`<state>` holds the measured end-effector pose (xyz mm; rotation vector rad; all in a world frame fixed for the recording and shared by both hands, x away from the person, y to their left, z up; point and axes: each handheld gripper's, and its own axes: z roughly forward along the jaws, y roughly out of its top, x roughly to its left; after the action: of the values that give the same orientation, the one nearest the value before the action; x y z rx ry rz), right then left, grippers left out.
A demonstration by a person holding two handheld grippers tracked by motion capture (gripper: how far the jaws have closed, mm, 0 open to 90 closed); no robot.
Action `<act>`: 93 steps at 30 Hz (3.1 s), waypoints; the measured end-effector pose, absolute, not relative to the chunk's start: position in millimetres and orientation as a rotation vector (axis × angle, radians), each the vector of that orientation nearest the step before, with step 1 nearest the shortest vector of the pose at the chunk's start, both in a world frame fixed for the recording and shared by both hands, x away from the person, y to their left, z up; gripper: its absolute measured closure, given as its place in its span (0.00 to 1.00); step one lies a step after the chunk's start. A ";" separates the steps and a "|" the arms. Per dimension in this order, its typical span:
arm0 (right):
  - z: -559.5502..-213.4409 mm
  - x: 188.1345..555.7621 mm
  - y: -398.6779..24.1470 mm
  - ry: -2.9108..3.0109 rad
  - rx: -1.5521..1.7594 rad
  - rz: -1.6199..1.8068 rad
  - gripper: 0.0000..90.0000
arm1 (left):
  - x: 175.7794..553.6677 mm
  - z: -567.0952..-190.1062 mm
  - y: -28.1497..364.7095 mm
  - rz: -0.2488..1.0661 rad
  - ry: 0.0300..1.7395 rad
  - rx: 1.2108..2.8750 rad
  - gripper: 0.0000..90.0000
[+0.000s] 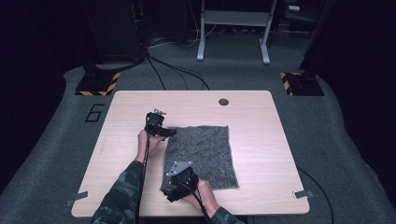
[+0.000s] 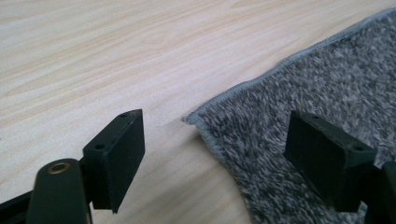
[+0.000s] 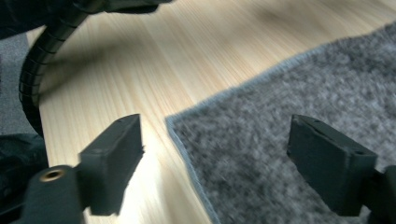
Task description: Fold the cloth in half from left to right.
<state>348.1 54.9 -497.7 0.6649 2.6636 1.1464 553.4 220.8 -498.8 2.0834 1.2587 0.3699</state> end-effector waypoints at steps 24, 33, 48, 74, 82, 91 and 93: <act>-516.8 347.8 79.3 2.693 0.721 1.079 0.83 | 559.9 -510.4 216.4 0.423 1.205 2.140 0.64; -518.3 348.4 76.9 2.657 0.704 1.080 0.94 | 558.3 -510.8 212.8 0.429 1.200 2.133 0.92; -504.7 345.1 67.4 2.593 0.717 1.164 0.96 | 556.8 -496.5 212.5 0.489 1.183 2.148 0.98; -457.6 346.8 57.6 2.443 0.687 1.335 0.96 | 563.5 -431.3 209.5 0.623 1.131 2.181 0.97; -447.2 345.9 54.5 2.400 0.695 1.370 0.96 | 565.9 -410.1 201.1 0.653 1.100 2.215 0.97; -429.3 344.7 56.8 2.349 0.688 1.435 0.96 | 569.9 -382.8 193.1 0.701 1.074 2.224 0.97; -428.2 344.3 57.0 2.344 0.690 1.438 0.96 | 569.9 -380.1 191.2 0.710 1.069 2.223 0.97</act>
<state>344.3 57.0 -428.2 0.6901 2.3435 1.4382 569.9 191.2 -380.1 2.2230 1.0692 0.7095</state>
